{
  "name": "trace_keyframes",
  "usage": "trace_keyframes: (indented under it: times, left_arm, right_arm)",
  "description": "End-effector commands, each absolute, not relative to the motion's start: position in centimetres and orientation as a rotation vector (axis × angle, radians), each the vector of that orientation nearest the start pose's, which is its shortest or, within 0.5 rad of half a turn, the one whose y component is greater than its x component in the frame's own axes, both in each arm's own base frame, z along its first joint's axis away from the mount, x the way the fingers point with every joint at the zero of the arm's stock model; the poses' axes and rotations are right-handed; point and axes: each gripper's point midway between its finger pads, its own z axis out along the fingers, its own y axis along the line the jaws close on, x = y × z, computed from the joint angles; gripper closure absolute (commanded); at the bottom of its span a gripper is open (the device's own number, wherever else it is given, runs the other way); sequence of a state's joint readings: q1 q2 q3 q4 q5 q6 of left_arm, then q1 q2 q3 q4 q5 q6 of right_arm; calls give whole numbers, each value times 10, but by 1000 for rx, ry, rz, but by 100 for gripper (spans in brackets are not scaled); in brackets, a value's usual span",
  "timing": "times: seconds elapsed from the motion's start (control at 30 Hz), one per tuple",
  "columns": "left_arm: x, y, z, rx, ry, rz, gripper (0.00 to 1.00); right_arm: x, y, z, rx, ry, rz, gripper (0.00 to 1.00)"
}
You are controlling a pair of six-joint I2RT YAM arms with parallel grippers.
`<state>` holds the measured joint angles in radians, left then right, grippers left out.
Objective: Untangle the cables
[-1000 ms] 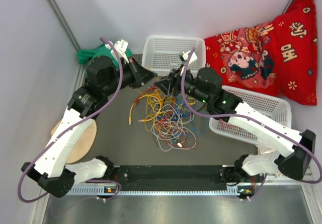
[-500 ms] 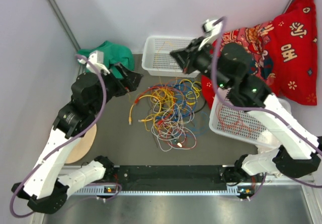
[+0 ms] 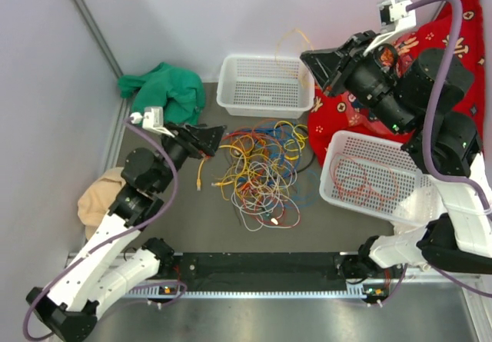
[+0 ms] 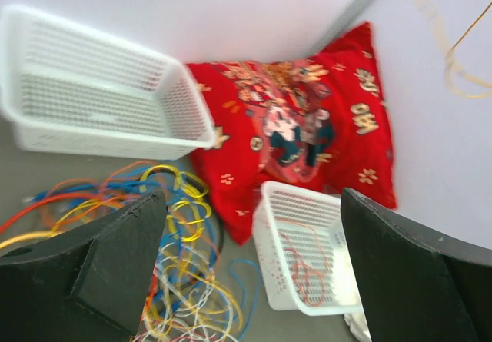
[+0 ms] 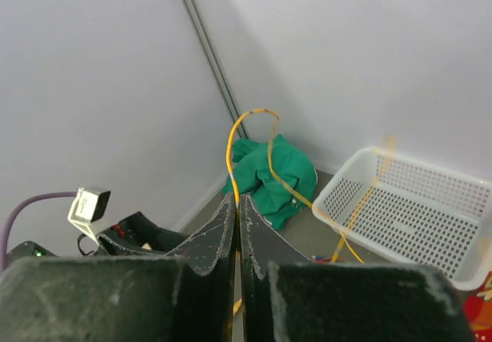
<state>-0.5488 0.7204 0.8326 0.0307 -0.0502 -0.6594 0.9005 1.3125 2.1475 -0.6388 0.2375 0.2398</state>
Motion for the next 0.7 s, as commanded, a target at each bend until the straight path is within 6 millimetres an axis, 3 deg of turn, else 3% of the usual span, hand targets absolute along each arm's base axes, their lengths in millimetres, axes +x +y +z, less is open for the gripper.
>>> trace_keyframes:
  times: [0.0, 0.2, 0.4, 0.5, 0.67]
  left_arm:
    - [229, -201, 438, 64, 1169, -1172, 1]
    - [223, -200, 465, 78, 1065, -1192, 1]
    - [219, -208, 484, 113, 1037, -1248, 1]
    - [227, -215, 476, 112, 1102, -1248, 1]
    - [244, -211, 426, 17, 1333, -1164, 1]
  right_arm:
    - [223, 236, 589, -252, 1453, 806, 100]
    - [221, 233, 579, -240, 1484, 806, 100]
    - [225, 241, 535, -246, 1577, 797, 100]
    - [228, 241, 522, -237, 1606, 774, 100]
    - [254, 238, 500, -220, 1662, 630, 100]
